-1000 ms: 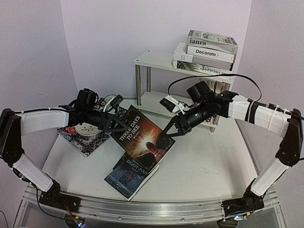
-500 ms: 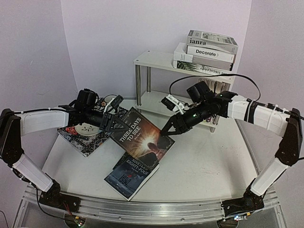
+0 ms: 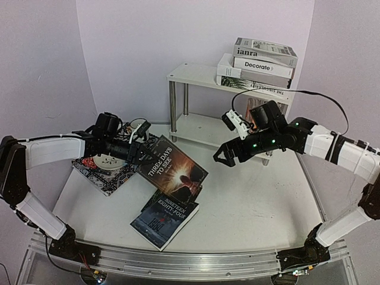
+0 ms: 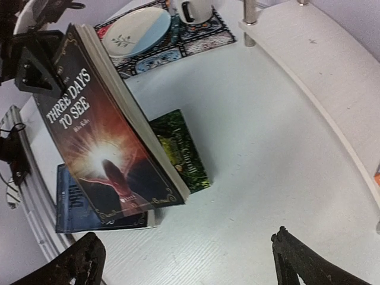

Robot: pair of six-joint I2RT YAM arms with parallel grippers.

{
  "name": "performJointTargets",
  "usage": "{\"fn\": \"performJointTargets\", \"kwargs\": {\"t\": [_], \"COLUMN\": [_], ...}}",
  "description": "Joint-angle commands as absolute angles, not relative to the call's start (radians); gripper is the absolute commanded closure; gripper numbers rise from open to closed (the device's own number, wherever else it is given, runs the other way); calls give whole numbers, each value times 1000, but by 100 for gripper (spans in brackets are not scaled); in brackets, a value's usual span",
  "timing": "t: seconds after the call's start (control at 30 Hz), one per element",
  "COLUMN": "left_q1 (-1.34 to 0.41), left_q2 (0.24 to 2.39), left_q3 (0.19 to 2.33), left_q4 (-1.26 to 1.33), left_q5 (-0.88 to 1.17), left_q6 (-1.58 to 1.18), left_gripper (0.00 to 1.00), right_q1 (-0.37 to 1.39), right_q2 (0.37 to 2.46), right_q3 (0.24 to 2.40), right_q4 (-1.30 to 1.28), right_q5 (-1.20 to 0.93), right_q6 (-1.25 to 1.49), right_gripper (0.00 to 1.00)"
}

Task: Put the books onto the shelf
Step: Pass from the right arm to the left, then pass from the left arm to the right

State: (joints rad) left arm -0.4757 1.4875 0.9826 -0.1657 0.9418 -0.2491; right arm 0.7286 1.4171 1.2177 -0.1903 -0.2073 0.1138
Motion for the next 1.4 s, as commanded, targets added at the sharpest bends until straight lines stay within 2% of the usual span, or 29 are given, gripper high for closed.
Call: {"fn": "performJointTargets", "kwargs": {"t": [0.0, 0.13, 0.3, 0.47, 0.67, 1.0, 1.37], "left_q1": [-444, -436, -418, -403, -403, -403, -404], "left_q2": [1488, 1506, 1565, 1614, 1640, 1627, 1606], "left_q3": [1056, 1083, 1132, 1159, 1163, 1120, 1076], "left_q4": [-140, -141, -140, -141, -121, -102, -86], "left_q5": [916, 905, 912, 875, 776, 770, 784], "left_q6": [-314, -374, -502, -659, -864, -999, -1011], "left_gripper": [100, 100, 100, 100, 100, 100, 100], "right_q1": [800, 950, 1071, 1176, 1261, 1295, 1295], "right_q2": [1348, 1370, 1403, 1417, 1560, 1866, 2055], "right_q3": [1171, 1173, 1155, 1108, 1164, 1348, 1469], "right_q4": [-143, -125, -39, 119, 171, 205, 369], "right_q5": [75, 317, 397, 430, 493, 653, 809], "right_q6": [26, -123, -225, -332, -449, -548, -664], "right_gripper": [2, 2, 2, 14, 22, 28, 48]}}
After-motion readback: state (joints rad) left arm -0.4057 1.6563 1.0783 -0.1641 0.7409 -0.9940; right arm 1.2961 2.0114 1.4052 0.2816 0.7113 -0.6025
